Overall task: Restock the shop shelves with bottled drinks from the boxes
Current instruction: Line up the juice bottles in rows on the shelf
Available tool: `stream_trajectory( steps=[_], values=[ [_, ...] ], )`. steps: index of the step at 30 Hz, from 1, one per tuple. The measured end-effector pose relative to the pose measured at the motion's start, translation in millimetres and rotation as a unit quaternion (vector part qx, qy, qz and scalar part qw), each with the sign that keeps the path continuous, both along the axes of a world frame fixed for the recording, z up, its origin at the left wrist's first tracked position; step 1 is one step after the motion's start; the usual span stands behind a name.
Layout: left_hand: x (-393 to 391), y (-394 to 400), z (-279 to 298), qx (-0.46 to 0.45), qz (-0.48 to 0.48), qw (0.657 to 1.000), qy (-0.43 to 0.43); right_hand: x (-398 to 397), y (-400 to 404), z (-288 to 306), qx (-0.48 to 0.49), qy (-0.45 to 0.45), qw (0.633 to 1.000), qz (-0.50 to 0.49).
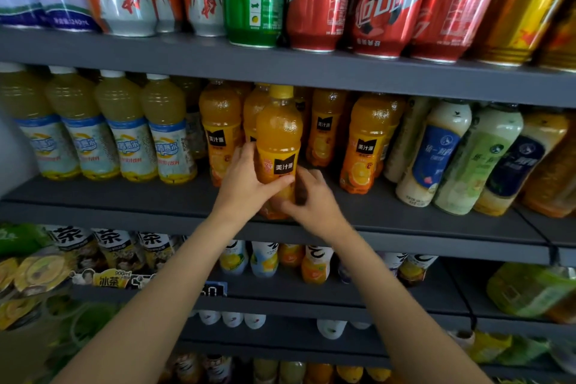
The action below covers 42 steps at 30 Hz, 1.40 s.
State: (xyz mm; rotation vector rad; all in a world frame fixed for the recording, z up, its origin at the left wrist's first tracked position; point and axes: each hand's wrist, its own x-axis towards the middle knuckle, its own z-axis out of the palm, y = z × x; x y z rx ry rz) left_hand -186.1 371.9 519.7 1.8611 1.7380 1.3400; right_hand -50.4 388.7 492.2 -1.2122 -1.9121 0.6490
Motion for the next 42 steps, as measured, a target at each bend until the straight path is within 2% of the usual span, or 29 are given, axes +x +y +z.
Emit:
stream_trajectory(
  steps=[3,5,8,15,21,26,37,42],
  values=[
    [-7.4,1.1,0.2,-0.005,-0.03,1.0,-0.002,22.3,22.9,14.5,-0.026,0.062,0.997,-0.048],
    [-9.3,1.0,0.1,-0.007,-0.031,0.999,-0.017,13.8,40.0,19.1,-0.005,0.036,0.993,-0.115],
    [-16.1,-1.3,0.9,-0.008,-0.035,0.999,-0.023,-10.2,66.0,21.2,-0.036,0.036,0.978,-0.2],
    [-43.3,-2.2,2.4,-0.022,-0.036,0.998,-0.045,-17.9,114.0,7.5,-0.113,0.061,0.944,-0.304],
    [-44.0,-1.9,-0.7,-0.02,-0.064,0.996,-0.064,-15.7,108.5,3.9,-0.076,0.035,0.95,-0.302],
    [-44.9,-1.0,-1.5,-0.032,-0.073,0.994,-0.07,-24.6,99.4,0.6,-0.044,-0.001,0.967,-0.251],
    [-47.5,0.1,-1.8,-0.033,-0.076,0.994,-0.066,-38.8,114.0,11.3,-0.092,0.024,0.974,-0.206],
    [-46.6,0.4,-1.7,-0.033,-0.079,0.994,-0.073,-33.8,111.0,9.6,-0.081,0.021,0.972,-0.221]
  ],
)
